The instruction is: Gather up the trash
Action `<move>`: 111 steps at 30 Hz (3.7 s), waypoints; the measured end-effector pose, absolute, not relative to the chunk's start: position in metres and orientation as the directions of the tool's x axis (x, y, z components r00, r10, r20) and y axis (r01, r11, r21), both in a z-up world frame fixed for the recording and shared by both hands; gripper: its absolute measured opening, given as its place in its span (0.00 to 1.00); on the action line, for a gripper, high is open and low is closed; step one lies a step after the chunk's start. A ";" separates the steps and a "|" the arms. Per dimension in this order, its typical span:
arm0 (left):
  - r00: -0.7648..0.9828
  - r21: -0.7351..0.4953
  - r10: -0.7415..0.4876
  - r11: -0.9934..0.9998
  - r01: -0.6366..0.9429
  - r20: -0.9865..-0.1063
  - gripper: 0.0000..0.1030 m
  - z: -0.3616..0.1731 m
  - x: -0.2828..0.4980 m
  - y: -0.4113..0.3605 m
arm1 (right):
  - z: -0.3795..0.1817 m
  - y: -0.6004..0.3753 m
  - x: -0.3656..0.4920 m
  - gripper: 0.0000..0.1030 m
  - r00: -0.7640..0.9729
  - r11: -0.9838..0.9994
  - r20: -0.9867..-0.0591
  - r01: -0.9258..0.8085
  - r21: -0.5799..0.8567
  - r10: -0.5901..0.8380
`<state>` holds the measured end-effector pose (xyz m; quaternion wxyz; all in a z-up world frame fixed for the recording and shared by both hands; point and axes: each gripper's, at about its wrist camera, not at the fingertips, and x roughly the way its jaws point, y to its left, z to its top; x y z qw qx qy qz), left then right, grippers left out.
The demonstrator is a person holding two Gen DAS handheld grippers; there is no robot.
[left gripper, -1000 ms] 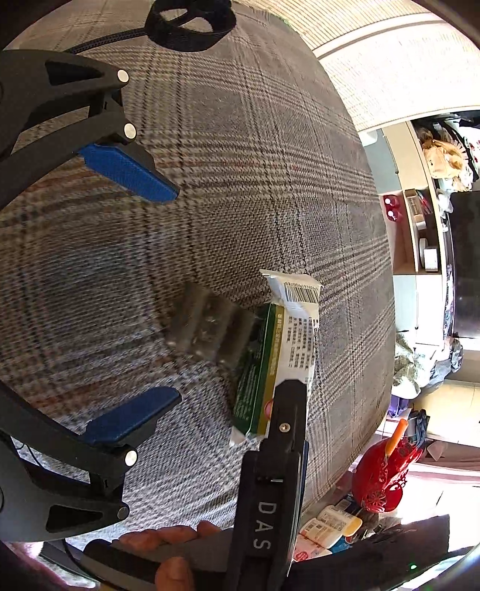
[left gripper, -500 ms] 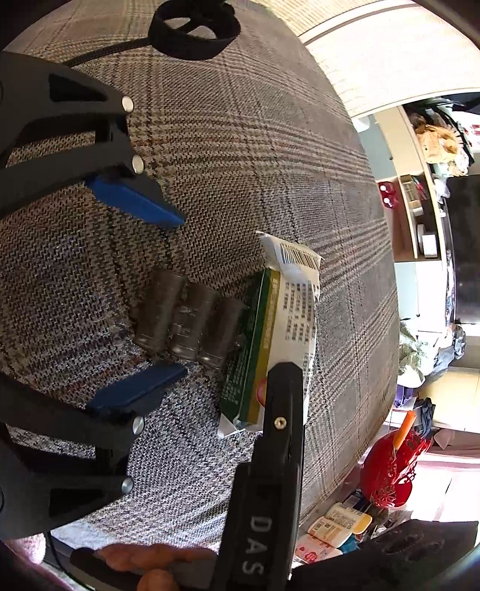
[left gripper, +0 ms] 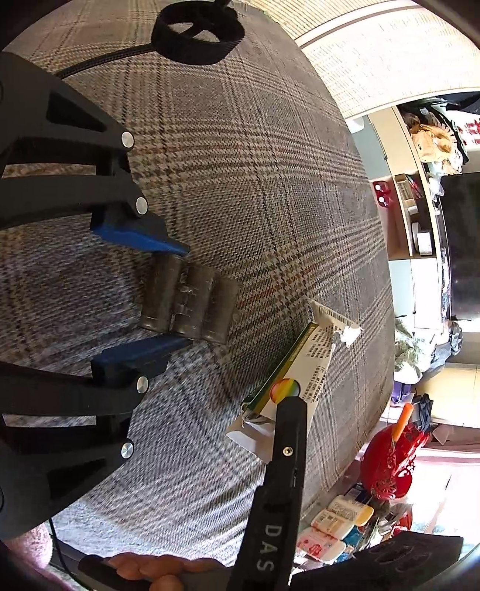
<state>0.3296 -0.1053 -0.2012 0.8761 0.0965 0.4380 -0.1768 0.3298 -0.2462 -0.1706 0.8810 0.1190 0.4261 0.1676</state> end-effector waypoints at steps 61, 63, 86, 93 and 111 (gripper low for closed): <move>0.470 -0.096 -0.225 0.955 0.282 -0.853 0.39 -0.250 0.069 -0.044 | -0.234 -0.209 0.068 0.10 0.478 0.901 -0.767 -0.158 0.404 0.428; 0.445 -0.109 -0.227 0.955 0.275 -0.866 0.39 -0.262 0.075 -0.045 | -0.246 -0.206 0.074 0.10 0.452 0.900 -0.782 -0.145 0.411 0.429; 0.315 -0.151 -0.223 0.959 0.238 -0.922 0.37 -0.318 0.119 -0.048 | -0.302 -0.202 0.126 0.16 0.350 0.894 -0.830 -0.054 0.445 0.435; 0.354 -0.122 -0.200 0.965 0.231 -0.914 0.66 -0.304 0.112 -0.041 | -0.285 -0.206 0.120 0.64 0.408 0.915 -0.830 -0.038 0.401 0.381; 0.532 -0.055 -0.149 0.981 0.188 -0.833 0.92 -0.234 0.079 -0.030 | -0.211 -0.227 0.080 0.97 0.637 0.949 -0.733 0.007 0.315 0.239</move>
